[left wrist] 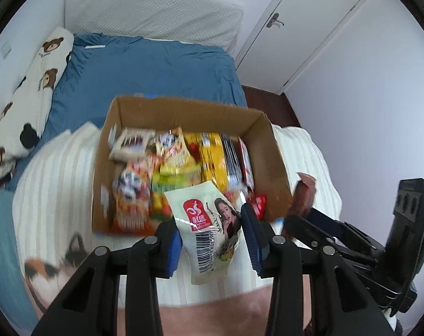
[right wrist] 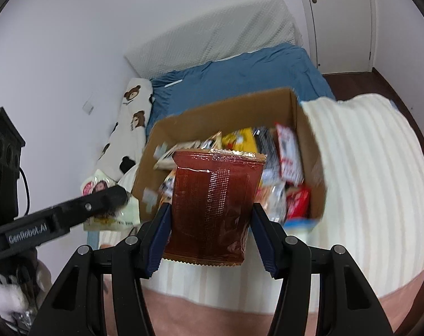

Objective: Organize snacks
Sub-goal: 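Carry both items into the box and open both tools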

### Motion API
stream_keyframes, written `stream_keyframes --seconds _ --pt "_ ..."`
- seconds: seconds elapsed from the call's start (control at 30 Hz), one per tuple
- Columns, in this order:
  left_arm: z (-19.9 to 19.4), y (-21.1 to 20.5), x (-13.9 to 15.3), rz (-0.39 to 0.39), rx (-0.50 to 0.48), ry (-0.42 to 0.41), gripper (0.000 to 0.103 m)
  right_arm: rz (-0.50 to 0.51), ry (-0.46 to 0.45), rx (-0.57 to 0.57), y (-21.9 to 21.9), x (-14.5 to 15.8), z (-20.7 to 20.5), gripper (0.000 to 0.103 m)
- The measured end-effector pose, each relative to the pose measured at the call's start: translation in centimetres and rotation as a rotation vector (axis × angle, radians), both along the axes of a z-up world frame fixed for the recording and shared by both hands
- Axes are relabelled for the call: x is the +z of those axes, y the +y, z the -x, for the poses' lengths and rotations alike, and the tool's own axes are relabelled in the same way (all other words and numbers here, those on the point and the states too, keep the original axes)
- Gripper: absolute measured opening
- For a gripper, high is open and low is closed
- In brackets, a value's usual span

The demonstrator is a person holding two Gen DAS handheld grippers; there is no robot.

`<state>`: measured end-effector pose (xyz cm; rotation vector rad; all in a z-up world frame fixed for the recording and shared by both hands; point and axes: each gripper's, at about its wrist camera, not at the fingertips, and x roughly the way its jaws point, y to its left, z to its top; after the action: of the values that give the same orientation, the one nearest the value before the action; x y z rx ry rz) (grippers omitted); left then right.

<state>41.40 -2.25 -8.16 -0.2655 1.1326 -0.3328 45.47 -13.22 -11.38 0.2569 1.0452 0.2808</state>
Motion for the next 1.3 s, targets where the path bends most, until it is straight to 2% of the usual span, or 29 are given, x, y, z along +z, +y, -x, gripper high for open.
stream_keyframes --seconds 0.2,0.37,0.6,0.7,0.73,0.77,0.83,0.87,0.9,0.93,0.97,1.1,1.3 --pt "-6.9 -0.7 -3.4 -0.041 -0.019 0.060 0.036 0.043 0.041 -0.033 -1.8 -1.4 -6.8 0.059" --pt "-10.9 -1.4 -6.6 -0.058 -0.037 0.114 0.037 0.088 0.114 -0.031 -2.2 -4.8 -11.3 0.059" --pt "-14.4 -2.0 -10.9 -0.098 -0.075 0.207 0.037 0.105 0.208 -0.006 -1.5 -9.5 -14.3 0.059" --pt "-15.1 -1.8 -12.2 -0.132 -0.064 0.240 0.037 0.103 0.296 -0.004 -1.4 -11.9 -14.9 0.061" --pt "-15.3 -1.7 -12.6 -0.131 -0.064 0.249 0.039 0.109 0.334 -0.008 -1.4 -12.7 -15.0 0.065" --pt "-15.4 -1.6 -12.9 -0.128 -0.062 0.257 0.044 0.111 0.346 -0.012 -1.5 -13.1 -15.1 0.074" --pt "-15.6 -1.3 -13.2 -0.134 -0.050 0.263 0.051 0.131 0.359 -0.014 -1.5 -13.7 -15.4 0.086" --pt "-15.6 -1.2 -13.3 -0.132 -0.042 0.257 0.060 0.142 0.361 -0.017 -1.5 -13.8 -15.5 0.090" --pt "-15.6 -1.1 -13.3 -0.141 -0.038 0.254 0.078 0.150 0.361 -0.018 -1.4 -13.9 -15.6 0.092" --pt "-15.6 -1.1 -13.4 -0.156 -0.040 0.257 0.088 0.165 0.362 -0.018 -1.3 -13.9 -15.7 0.093" --pt "-15.6 -1.1 -13.5 -0.173 -0.043 0.258 0.092 0.181 0.361 -0.019 -1.2 -13.8 -15.7 0.093" --pt "-14.8 -0.6 -13.5 -0.212 -0.033 0.258 0.092 0.294 0.312 -0.026 -0.4 -13.1 -15.8 0.094" --pt "-12.6 0.0 -12.3 -0.230 -0.020 0.227 0.093 0.334 0.287 -0.054 -0.3 -12.0 -15.9 0.095"
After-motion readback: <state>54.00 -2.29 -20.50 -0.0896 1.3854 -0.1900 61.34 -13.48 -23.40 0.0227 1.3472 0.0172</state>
